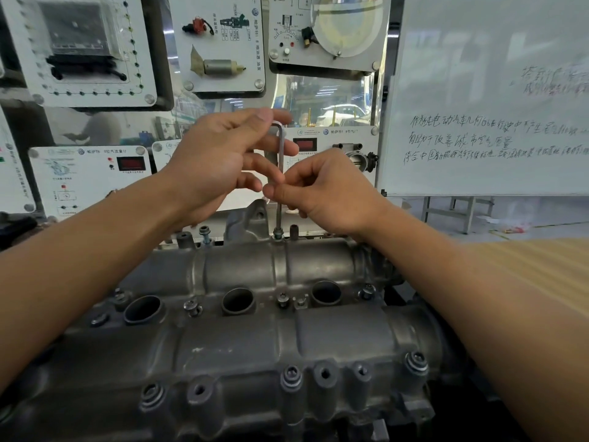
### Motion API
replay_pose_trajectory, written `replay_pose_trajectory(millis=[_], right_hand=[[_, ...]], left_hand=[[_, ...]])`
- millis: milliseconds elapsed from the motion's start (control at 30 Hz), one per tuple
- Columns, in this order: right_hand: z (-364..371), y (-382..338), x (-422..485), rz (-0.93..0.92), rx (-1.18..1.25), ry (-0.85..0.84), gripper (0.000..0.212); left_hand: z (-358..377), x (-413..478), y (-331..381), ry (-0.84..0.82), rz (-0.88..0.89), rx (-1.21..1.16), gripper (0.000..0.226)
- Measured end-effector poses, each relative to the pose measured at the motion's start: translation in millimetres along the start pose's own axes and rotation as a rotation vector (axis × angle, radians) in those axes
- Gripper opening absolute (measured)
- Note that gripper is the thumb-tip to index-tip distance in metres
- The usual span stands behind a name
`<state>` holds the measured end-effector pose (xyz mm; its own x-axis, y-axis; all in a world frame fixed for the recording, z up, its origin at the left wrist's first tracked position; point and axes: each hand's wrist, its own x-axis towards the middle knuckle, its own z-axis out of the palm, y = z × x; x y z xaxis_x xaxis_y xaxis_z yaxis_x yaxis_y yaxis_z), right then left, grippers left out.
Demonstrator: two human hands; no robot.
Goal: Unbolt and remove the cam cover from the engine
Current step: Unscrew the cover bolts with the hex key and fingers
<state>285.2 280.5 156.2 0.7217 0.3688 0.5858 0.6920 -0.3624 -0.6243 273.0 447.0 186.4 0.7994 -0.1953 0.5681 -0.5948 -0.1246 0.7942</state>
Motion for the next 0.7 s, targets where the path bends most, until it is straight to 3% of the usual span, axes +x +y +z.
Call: replay_pose_trajectory(millis=[133, 267, 700], right_hand=[[-1, 1, 1, 0.009, -0.003, 0.043, 0.032], [-1, 0, 0, -0.012, -0.013, 0.025, 0.034], [-1, 1, -1, -0.024, -0.006, -0.005, 0.026]], left_hand=[[0, -3, -1, 0.048, 0.092, 0.158, 0.015], [0, -4, -1, -0.017, 0.075, 0.223, 0.022], [-11, -1, -5, -0.037, 0.033, 0.256, 0.011]])
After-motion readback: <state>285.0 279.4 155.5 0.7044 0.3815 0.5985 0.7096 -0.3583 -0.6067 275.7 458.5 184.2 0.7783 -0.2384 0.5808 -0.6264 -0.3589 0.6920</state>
